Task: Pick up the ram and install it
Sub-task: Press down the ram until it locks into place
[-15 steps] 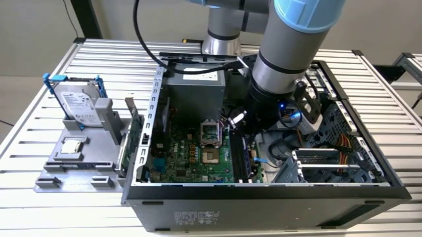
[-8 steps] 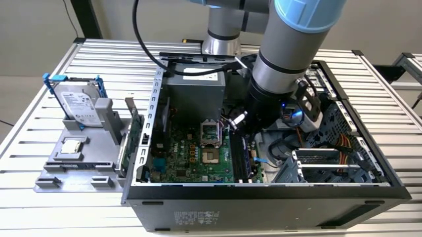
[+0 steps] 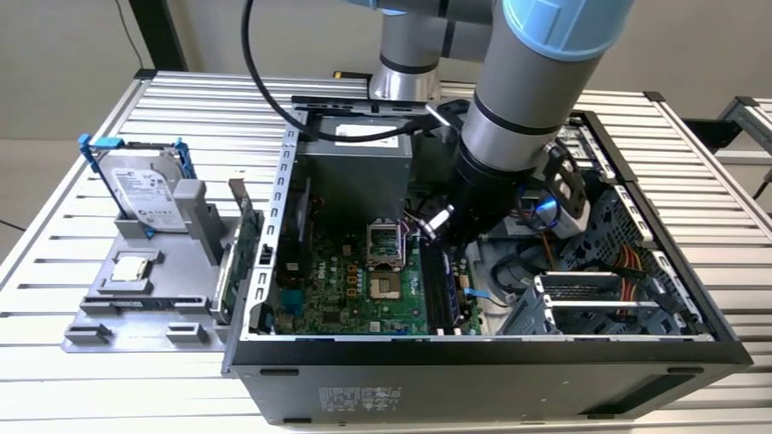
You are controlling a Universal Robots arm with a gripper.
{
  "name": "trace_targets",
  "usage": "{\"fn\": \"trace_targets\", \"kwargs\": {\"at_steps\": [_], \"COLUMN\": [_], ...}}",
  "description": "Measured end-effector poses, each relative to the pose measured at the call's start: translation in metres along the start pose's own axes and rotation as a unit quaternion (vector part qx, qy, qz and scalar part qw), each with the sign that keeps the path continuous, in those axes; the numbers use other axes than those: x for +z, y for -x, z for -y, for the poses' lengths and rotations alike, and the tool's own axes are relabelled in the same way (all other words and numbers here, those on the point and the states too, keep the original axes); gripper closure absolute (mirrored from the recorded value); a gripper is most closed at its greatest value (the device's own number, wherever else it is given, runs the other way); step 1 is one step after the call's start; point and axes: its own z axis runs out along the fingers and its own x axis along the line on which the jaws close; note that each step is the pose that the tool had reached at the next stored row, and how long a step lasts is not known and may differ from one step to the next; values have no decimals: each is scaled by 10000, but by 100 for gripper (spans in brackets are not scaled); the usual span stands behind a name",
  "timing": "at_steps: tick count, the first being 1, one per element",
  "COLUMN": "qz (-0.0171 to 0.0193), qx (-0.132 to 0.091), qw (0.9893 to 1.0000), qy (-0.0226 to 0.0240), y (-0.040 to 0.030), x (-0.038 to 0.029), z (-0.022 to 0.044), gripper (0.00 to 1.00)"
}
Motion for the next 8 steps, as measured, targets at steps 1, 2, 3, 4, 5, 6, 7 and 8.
{"fn": "trace_targets", "kwargs": {"at_steps": [1,2,3,4,5,6,7,8], "qz": [-1,-1,-2,-3,-5,-6,-7,-8], "qx": [-45,-94,-143,-192,-238,-278,-314,-349], "qw": [10000,10000,9999,9998,9997,9996,9995,9994], "qy": [3,7,9,12,14,16,17,19], "y": [0,1,1,2,2,3,4,4], "x": [0,0,0,1,0,0,0,0], "z": [-1,-1,-2,-3,-4,-6,-7,-8], "gripper": [100,100,100,100,100,100,100,100]}}
